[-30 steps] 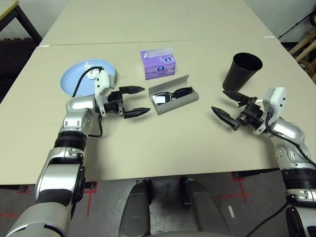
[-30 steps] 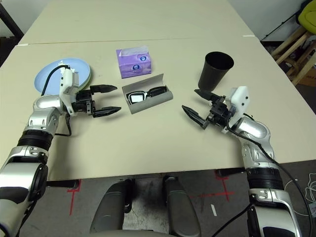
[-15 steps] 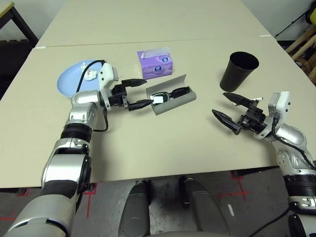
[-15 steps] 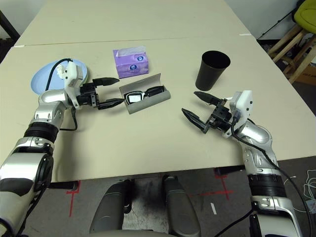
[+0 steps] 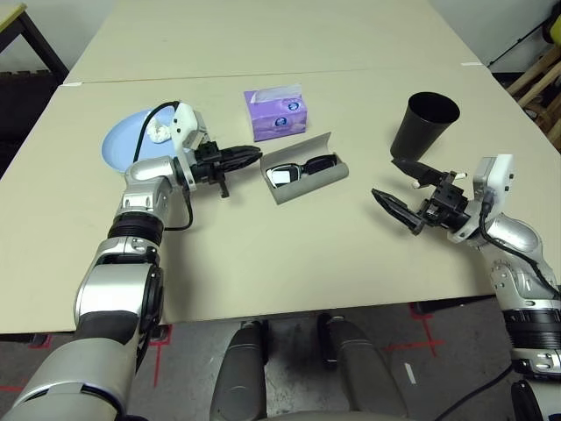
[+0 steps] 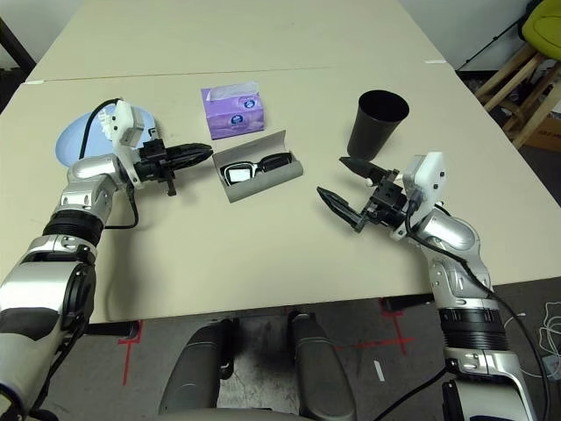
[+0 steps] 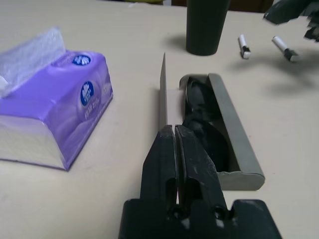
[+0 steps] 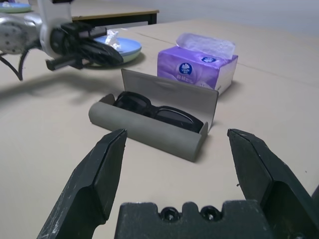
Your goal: Organize and tidy the items on the table.
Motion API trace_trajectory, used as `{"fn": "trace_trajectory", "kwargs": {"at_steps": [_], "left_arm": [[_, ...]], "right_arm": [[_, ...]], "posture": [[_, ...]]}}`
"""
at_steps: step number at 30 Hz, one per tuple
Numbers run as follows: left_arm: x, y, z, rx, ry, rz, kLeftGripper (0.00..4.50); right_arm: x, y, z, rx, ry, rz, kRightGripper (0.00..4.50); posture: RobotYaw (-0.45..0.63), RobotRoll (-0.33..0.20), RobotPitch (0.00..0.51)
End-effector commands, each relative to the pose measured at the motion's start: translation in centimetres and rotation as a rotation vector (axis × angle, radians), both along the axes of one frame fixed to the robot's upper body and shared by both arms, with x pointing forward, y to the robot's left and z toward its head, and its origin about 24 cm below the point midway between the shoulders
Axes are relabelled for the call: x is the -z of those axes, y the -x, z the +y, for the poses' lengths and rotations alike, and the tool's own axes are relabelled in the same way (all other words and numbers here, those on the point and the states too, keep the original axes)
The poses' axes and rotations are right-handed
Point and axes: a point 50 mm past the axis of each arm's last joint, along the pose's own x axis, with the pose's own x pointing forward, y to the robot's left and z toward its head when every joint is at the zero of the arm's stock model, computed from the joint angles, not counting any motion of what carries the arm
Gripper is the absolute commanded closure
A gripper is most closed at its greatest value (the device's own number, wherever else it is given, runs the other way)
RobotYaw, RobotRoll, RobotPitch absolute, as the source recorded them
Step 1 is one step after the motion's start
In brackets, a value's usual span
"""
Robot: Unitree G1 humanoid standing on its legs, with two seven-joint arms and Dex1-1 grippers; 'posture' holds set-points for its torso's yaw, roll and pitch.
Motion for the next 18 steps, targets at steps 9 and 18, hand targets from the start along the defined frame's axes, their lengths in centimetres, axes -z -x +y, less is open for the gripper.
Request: {"fn": "trace_trajectory", "kwargs": {"at_steps": [9,18], "left_arm": [[0.2,-0.8,-1.1,-0.052,-0.027,-0.019,4.48],[-1.0,-0.8,-1.5,0.031,0.073,0.007,4.48]], "right_arm": [[-0.1,0.3,-0.4,0.008,0.010,0.017,0.00],[-0.1,0.3,-0.3,0.007,0.018,0.023,0.00]], "posture": [[0.02,0.000,0.196],[0.03,0.000,0.193]]}}
